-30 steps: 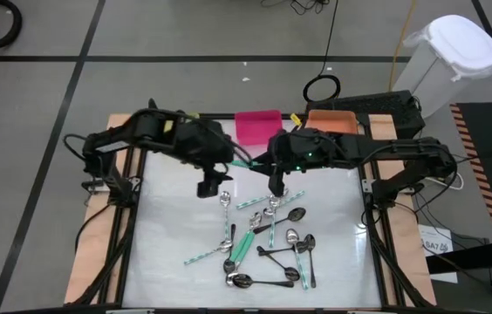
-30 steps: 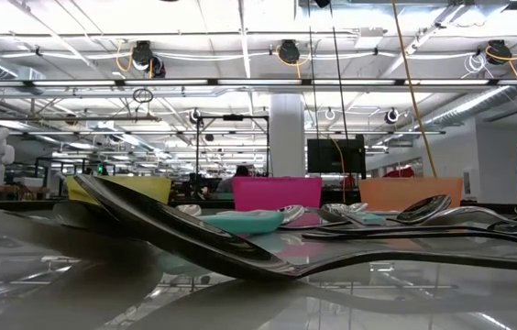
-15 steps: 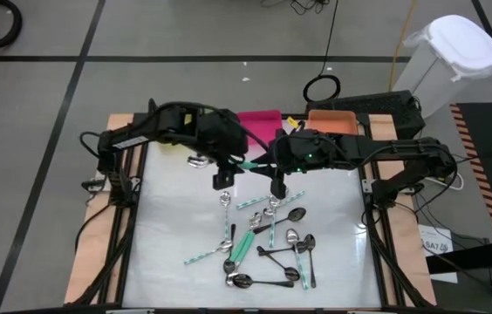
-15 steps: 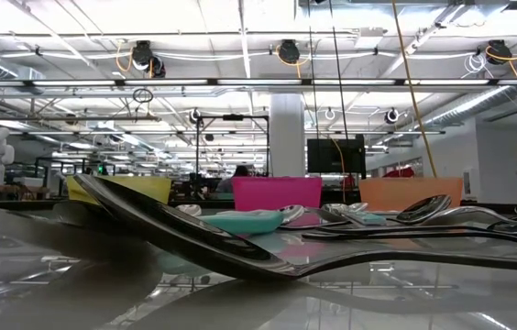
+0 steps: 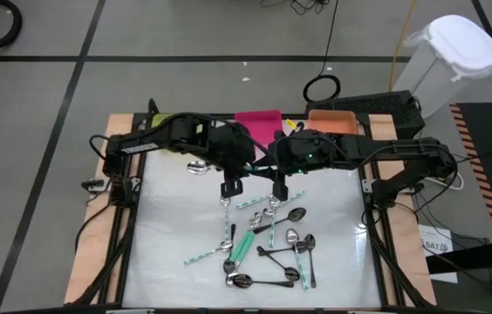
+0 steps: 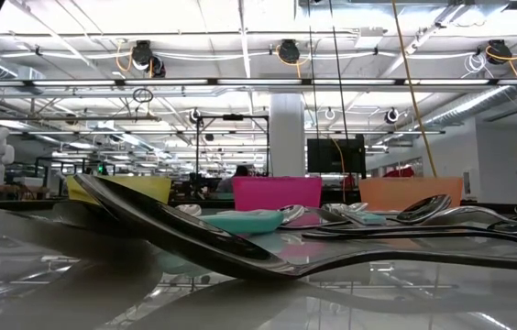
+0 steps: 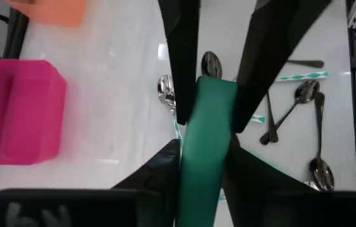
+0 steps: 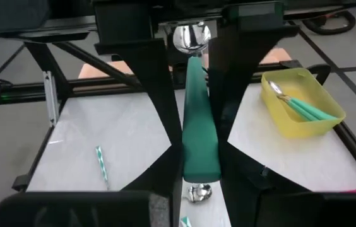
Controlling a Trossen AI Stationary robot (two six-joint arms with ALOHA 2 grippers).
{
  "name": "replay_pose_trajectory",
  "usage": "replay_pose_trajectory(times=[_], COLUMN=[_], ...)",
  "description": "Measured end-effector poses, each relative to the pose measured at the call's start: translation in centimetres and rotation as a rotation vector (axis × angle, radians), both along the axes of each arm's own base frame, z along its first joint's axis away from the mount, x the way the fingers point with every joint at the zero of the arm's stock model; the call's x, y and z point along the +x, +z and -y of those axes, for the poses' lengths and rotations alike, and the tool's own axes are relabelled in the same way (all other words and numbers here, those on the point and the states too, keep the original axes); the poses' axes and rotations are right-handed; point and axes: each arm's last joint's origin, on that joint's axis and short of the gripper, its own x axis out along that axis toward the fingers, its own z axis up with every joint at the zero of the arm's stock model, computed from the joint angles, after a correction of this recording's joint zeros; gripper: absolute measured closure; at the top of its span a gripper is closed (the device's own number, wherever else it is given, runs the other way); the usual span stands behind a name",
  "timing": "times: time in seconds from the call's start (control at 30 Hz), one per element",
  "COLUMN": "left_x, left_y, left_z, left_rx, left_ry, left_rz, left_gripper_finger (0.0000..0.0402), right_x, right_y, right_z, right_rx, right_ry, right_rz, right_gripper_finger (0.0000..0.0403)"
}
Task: Sort silverware by color (type)
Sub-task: Put the light green spoon into the yellow bin
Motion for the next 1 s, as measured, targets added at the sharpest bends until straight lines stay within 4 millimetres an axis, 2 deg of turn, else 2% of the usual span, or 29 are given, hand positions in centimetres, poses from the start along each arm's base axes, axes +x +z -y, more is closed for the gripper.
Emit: replay_pose_trajectory(times=[0.1, 0.27, 0.47, 0.57, 0.73, 1.0], left_x=[0.0, 0.0, -0.5, -1.2, -2.6, -5.5], left_y=[0.0, 0.0, 0.0, 0.1, 0.8, 3.0], left_z=[0.3, 0.4, 0.0, -0.5, -2.5, -7.2], left_rx=[0.02, 0.058, 0.077, 0.141, 0.213, 0.255], left_ry=[0.0, -0.026, -0.025, -0.003, 0.054, 0.158], left_rz=[0.002, -0.004, -0.038, -0.078, -0.1, -0.042], left_gripper_finger=[0.0319, 0.0321, 0.0322, 0.0322, 0.0322, 0.0322], right_x=[-0.1, -0.1, -0.1, -0.3, -1.0, -2.4], right_y=[-0.1, -0.1, -0.3, -0.5, -0.6, 0.4], right_z=[0.0, 0.0, 0.1, 0.2, 0.5, 0.8], right_rx=[0.0, 0.017, 0.093, 0.103, 0.108, 0.163], right_ry=[0.006, -0.022, -0.08, -0.126, -0.261, -0.389], right_rz=[-0.011, -0.01, -0.029, -0.055, -0.085, -0.041], right_gripper_finger=[0.0327, 0.031, 0.0277, 0.0256, 0.0229, 0.023])
